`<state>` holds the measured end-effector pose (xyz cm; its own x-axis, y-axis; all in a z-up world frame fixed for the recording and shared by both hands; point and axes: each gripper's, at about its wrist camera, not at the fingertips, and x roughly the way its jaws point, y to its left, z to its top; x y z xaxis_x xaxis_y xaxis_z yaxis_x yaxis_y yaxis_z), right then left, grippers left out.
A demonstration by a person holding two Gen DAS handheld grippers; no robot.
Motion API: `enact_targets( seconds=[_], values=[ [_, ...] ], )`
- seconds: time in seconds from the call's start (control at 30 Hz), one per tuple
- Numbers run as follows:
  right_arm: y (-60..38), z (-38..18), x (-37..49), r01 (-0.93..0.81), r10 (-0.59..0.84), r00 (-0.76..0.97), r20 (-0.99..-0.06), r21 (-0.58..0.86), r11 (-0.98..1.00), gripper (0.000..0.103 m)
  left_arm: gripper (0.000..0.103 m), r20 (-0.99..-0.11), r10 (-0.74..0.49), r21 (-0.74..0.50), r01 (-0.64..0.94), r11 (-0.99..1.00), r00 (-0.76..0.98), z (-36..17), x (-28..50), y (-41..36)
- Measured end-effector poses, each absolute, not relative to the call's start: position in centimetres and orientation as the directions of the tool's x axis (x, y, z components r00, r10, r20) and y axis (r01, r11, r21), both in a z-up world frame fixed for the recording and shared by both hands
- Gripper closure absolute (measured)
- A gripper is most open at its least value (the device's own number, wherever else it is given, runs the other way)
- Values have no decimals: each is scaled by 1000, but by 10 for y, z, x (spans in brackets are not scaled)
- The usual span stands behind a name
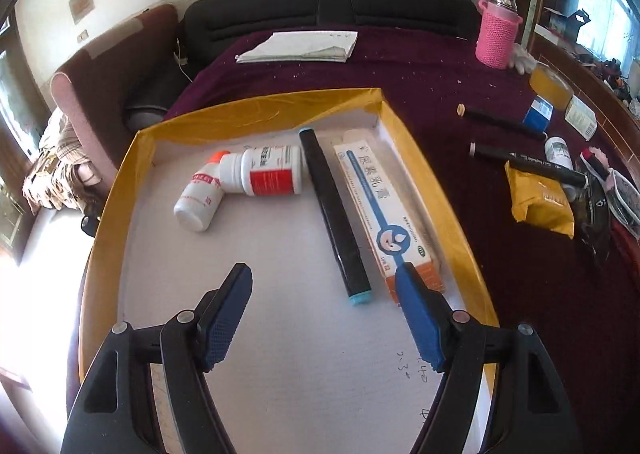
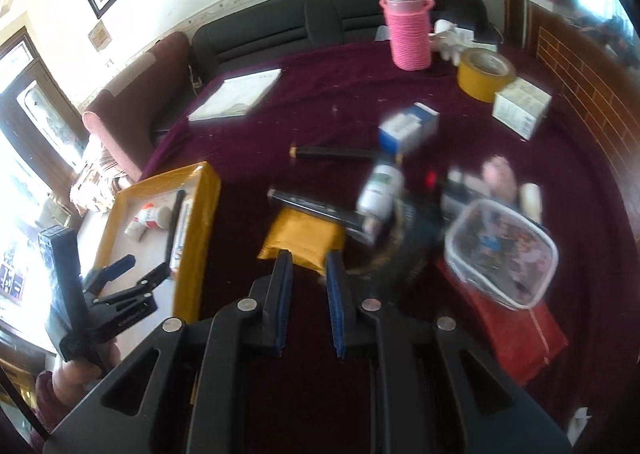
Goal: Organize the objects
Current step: 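Grasp the black pouch with the left tool while the right tool grasps a black marker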
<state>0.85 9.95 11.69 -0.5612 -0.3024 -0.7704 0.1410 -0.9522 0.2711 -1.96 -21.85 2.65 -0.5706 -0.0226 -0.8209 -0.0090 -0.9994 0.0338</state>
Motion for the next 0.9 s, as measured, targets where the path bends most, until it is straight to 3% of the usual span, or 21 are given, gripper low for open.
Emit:
enact_targets(
  seconds=[0.17, 0.3, 0.53, 0.73, 0.9],
  values=[
    [170, 103, 27, 60, -256, -563, -786, 270, -961, 89, 34, -807, -17, 49, -39, -998, -590, 36, 2, -230],
    [206, 87, 23, -19, -209, -555, -805, 263, -965, 89, 34, -794, 36, -18, -36, -999, -607, 65, 10, -229],
    [228, 63, 11, -67, -219, -518, -827, 295, -953, 89, 34, -770, 185, -47, -235, -971, -611, 104, 11, -135],
    [227, 59, 12, -35, -275, -514, -812, 341, -940, 89, 34, -809, 186, 45, -374, -927, -558, 77, -19, -36],
    [241, 64, 20, -27, -274, -526, -805, 339, -941, 89, 34, -811, 84, 224, -441, -869, -578, 50, -41, 35]
  ],
)
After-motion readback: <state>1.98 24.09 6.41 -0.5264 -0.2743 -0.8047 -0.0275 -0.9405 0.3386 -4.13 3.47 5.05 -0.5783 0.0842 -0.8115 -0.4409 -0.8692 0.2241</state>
